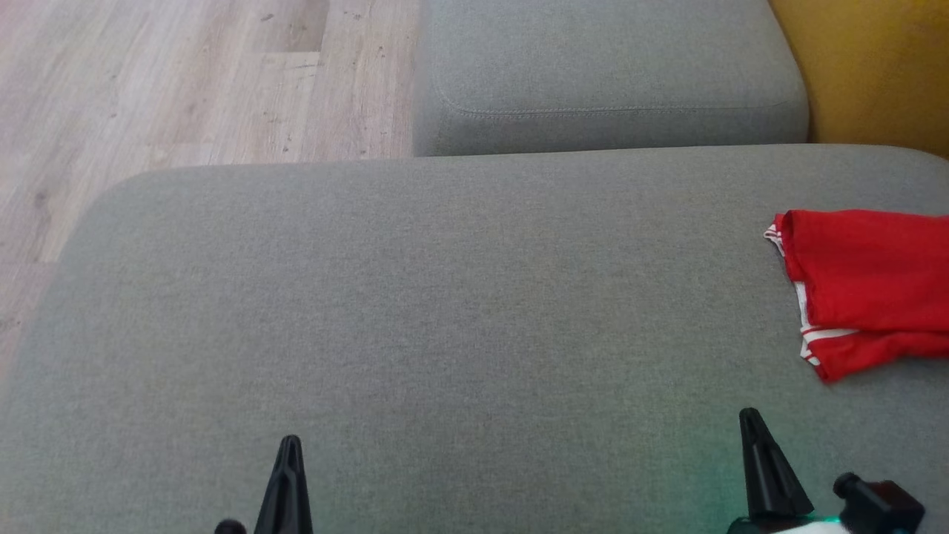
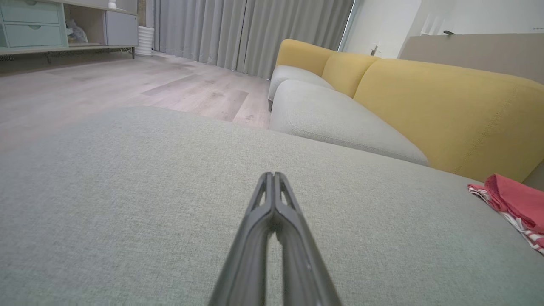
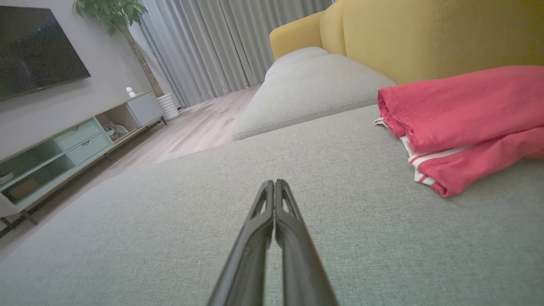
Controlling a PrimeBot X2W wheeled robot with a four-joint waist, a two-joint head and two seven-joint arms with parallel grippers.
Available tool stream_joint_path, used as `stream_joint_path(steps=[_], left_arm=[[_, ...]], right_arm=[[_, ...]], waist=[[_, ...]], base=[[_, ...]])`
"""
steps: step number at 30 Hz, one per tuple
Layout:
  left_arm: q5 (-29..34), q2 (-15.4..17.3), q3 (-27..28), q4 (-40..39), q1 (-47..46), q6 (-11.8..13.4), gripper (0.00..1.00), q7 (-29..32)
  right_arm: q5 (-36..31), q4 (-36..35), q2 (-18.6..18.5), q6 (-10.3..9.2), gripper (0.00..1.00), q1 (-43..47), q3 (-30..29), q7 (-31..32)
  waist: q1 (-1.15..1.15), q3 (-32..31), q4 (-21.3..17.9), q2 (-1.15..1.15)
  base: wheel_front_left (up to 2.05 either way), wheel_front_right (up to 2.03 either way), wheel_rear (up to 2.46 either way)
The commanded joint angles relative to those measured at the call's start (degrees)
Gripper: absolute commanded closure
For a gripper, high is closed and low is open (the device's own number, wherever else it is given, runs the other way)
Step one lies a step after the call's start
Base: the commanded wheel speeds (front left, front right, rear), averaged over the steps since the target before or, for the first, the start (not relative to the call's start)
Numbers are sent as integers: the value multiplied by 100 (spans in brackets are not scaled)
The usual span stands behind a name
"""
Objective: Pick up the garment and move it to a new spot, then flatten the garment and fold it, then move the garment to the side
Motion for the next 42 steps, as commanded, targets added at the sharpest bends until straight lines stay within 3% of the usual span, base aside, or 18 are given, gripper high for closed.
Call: stream_joint_path(steps=[1,42], left_arm=[[-138,40,90,-144,-247,-38,100,29],[-2897,133,606,251,-896,-449,100,596]], right_arm=[[158,-147,-68,-1,100,-261,-32,22],[2949,107,-171,-2,100,-893,-257,581]], waist=[[0,2,-2,0],[0,113,-115,0]], base=[[0,0,0],[0,0,0]])
